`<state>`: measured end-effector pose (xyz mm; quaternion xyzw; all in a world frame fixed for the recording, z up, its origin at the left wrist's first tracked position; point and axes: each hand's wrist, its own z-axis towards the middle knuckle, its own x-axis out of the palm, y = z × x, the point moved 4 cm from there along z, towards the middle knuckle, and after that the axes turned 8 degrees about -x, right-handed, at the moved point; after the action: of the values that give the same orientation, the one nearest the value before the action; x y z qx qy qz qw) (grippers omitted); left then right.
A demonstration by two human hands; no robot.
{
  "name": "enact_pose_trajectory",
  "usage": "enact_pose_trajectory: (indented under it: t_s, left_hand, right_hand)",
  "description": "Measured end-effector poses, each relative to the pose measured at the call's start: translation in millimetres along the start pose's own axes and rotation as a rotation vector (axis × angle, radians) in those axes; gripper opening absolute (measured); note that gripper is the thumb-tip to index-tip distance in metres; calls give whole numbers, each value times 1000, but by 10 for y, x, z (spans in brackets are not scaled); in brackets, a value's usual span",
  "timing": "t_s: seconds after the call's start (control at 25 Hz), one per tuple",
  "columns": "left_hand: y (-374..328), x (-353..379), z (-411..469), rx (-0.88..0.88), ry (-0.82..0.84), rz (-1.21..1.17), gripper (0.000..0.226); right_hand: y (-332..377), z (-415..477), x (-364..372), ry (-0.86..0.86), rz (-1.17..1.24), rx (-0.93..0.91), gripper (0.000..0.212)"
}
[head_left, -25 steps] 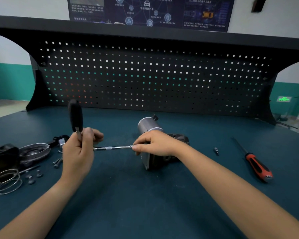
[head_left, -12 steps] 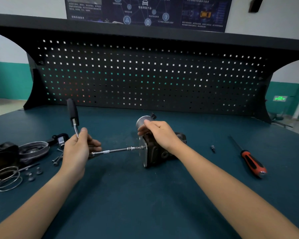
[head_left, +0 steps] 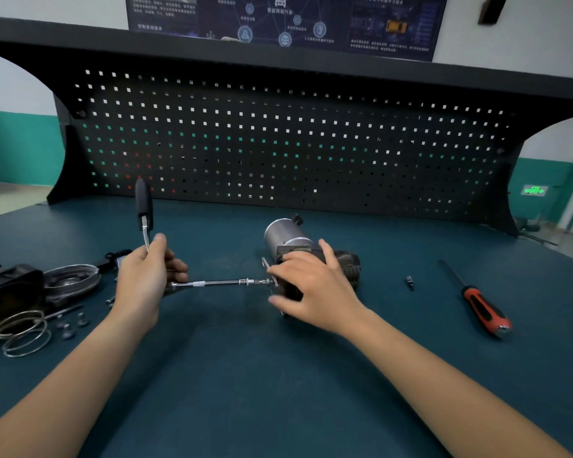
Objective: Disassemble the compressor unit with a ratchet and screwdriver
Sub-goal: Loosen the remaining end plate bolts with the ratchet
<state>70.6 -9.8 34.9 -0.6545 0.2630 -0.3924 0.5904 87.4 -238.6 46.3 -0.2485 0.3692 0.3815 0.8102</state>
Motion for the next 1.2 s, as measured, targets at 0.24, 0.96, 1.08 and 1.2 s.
enact_pose_trajectory:
  t_s: [0.24, 0.96, 1.08, 1.2]
  left_hand:
    - [-37, -79, 68, -14, -8, 8, 35]
    - [-113, -190, 148, 77, -112, -88, 34]
    - [-179, -97, 60, 133, -70, -166, 30]
    - [-365, 65, -279, 566, 23, 88, 22]
  right_hand:
    - [204, 89, -14, -188, -269, -40, 19]
    - [623, 73, 366, 466, -457, -357, 30]
    - [612, 34, 275, 496, -226, -269, 36]
    - [713, -88, -177, 72, -95, -303, 24]
